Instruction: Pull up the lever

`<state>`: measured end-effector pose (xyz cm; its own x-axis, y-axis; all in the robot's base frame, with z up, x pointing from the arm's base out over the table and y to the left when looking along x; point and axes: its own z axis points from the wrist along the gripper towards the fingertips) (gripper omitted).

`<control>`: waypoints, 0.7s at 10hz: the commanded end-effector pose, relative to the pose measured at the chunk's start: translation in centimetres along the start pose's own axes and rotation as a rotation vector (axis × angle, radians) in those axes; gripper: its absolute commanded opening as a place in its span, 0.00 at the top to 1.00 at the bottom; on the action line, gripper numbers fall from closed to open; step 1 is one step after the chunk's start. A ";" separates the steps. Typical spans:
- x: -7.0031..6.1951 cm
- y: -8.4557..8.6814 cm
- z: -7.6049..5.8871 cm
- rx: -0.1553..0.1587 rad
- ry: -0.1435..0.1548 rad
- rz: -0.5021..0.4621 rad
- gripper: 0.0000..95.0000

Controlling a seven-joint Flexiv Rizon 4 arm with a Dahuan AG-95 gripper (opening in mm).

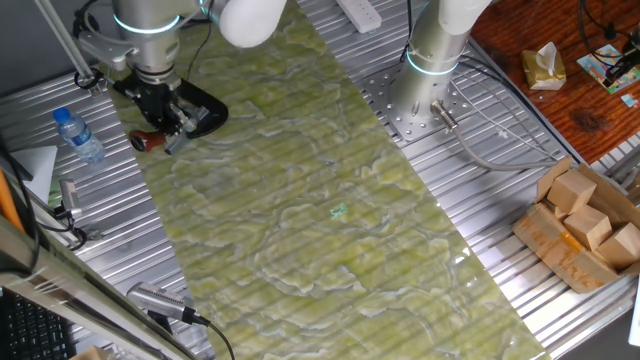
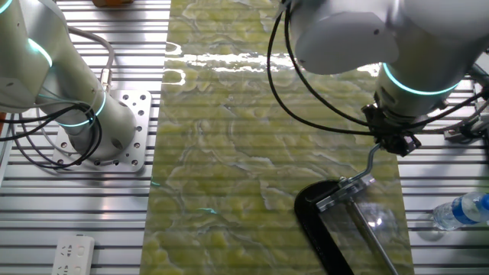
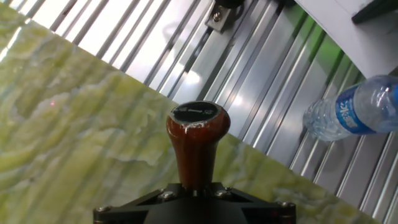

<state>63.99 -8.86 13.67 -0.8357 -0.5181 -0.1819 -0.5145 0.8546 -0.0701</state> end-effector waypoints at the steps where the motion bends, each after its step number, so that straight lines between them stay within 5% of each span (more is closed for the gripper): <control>1: -0.1 0.3 -3.3 0.000 0.003 0.010 1.00; 4: 0.4 0.1 -4.2 0.019 -0.011 -0.019 1.00; 7: 0.5 -0.1 -4.8 -0.006 -0.021 0.001 1.00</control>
<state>63.13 -9.34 15.35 -0.8174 -0.5364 -0.2103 -0.5345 0.8422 -0.0706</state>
